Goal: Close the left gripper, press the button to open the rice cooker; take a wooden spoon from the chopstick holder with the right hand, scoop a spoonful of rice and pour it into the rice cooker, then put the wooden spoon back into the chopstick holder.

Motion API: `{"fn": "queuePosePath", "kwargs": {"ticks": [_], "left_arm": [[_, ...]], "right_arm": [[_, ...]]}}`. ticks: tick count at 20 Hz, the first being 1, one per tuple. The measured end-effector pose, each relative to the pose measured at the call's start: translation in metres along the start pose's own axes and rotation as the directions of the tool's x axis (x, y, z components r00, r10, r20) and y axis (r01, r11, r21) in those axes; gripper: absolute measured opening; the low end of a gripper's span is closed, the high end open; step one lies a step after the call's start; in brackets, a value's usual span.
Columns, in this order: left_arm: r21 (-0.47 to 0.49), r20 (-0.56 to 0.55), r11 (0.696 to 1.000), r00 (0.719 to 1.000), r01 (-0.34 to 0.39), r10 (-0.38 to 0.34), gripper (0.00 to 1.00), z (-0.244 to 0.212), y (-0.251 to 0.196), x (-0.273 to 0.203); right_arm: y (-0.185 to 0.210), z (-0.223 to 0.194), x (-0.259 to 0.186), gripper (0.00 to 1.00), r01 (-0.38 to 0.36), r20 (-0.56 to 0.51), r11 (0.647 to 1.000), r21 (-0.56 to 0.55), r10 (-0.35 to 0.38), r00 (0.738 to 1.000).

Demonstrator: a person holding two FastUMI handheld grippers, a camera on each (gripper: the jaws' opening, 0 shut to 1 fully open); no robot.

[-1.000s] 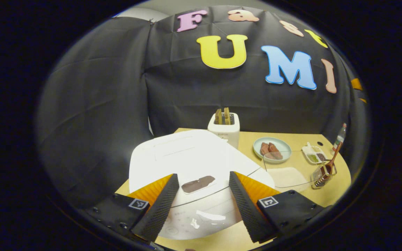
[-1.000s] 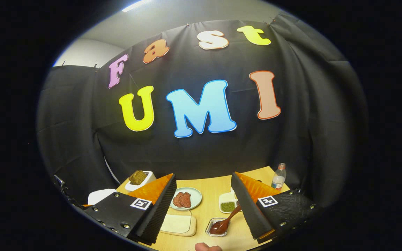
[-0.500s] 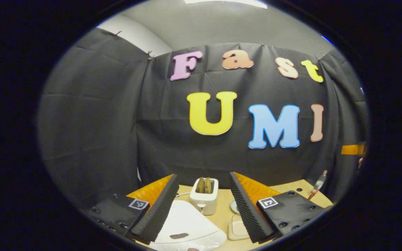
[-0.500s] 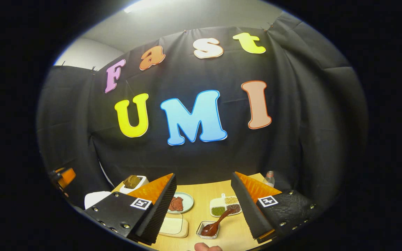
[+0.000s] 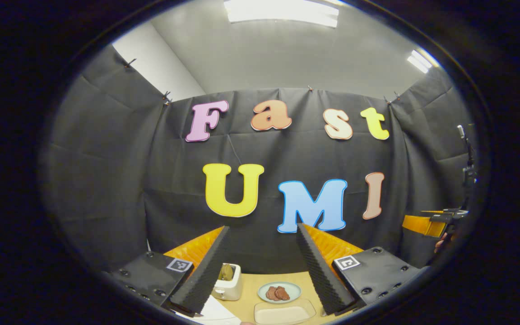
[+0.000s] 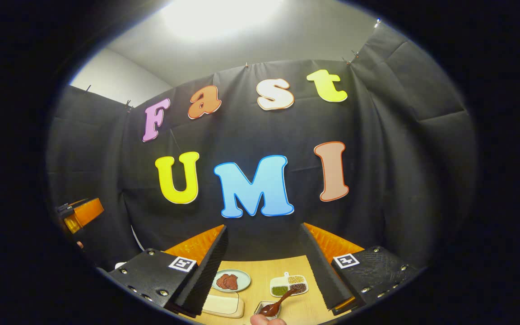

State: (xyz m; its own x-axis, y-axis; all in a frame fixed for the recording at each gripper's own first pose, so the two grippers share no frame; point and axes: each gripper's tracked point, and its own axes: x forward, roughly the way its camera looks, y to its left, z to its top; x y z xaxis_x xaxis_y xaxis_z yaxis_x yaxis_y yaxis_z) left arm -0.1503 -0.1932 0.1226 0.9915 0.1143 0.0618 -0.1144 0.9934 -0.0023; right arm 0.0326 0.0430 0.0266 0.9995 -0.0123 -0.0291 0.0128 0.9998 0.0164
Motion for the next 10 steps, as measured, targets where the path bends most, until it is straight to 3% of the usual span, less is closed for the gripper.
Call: {"fn": "queuePosePath", "kwargs": {"ticks": [2,3,10], "left_arm": [[0.014,0.003,1.000,1.000,-0.003,0.003,1.00,0.0016,-0.0019,0.0024],[0.015,0.006,1.000,1.000,0.000,0.000,0.93,0.0028,-0.0026,0.0023],[-0.002,-0.007,1.000,1.000,0.023,-0.023,0.98,-0.0046,-0.0069,0.0110]], "right_arm": [[0.0036,0.0030,0.0012,0.95,-0.009,-0.001,1.000,-0.008,0.009,1.000],[0.0057,0.0039,0.0010,0.95,-0.013,0.000,1.000,-0.009,0.013,1.000],[0.0084,-0.0022,-0.0058,0.95,0.003,-0.013,1.000,-0.015,-0.004,1.000]]}}
